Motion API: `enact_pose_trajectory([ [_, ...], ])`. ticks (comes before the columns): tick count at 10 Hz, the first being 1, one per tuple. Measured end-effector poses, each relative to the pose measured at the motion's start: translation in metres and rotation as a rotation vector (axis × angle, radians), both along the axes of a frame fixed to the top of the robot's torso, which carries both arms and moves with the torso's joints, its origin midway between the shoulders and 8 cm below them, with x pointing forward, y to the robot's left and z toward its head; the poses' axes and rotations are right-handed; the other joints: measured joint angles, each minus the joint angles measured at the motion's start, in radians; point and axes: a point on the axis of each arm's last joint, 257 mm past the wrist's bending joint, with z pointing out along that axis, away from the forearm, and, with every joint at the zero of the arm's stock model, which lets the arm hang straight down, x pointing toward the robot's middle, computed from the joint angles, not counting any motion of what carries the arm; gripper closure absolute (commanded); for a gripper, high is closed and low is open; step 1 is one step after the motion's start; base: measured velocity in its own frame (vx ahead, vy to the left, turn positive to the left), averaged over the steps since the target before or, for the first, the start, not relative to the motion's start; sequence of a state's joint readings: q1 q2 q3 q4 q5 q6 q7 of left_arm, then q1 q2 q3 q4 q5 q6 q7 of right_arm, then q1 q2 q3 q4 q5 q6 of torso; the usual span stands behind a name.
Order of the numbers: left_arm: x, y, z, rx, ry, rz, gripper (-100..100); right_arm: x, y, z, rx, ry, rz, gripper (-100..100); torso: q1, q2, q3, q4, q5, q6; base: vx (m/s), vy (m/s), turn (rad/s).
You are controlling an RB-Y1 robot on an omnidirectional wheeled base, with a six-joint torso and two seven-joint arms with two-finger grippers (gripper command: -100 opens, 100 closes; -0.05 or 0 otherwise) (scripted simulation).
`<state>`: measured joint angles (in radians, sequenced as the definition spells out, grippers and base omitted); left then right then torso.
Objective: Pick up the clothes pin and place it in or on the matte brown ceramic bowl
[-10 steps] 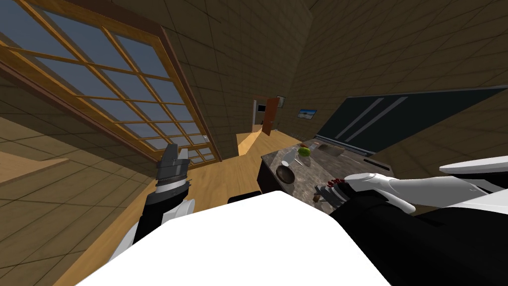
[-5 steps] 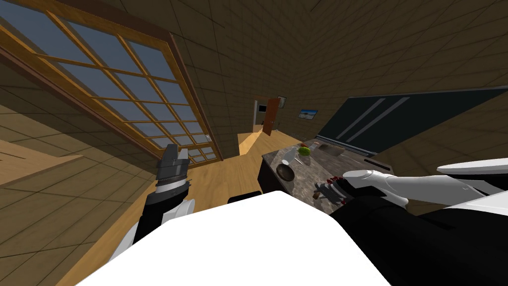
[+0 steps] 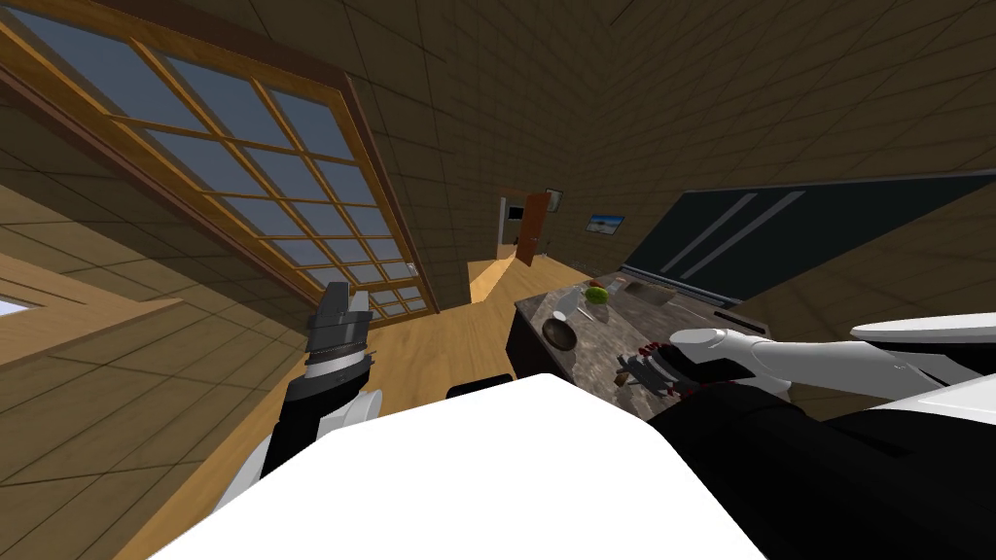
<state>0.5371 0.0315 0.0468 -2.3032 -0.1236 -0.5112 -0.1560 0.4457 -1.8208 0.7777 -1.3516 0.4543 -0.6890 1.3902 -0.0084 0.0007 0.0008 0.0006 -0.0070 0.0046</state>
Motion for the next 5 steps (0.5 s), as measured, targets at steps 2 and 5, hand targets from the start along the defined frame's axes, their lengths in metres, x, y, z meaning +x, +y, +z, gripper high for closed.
enact_pose_trajectory([
  [2, 0.0, 0.0, 0.0, 0.0, 0.0, 0.0, 0, -0.004, -0.003, 0.002, -0.002, 0.009, -0.028, 100, 0.001, -0.002, -0.001, 0.0, 0.0, 0.0, 0.018, 0.031, 0.042],
  [5, 0.0, 0.0, 0.0, 0.0, 0.0, 0.0, 0, -0.022, -0.015, 0.006, -0.015, 0.047, -0.159, 100, 0.004, -0.005, -0.003, -0.001, 0.001, 0.001, 0.037, 0.057, 0.038],
])
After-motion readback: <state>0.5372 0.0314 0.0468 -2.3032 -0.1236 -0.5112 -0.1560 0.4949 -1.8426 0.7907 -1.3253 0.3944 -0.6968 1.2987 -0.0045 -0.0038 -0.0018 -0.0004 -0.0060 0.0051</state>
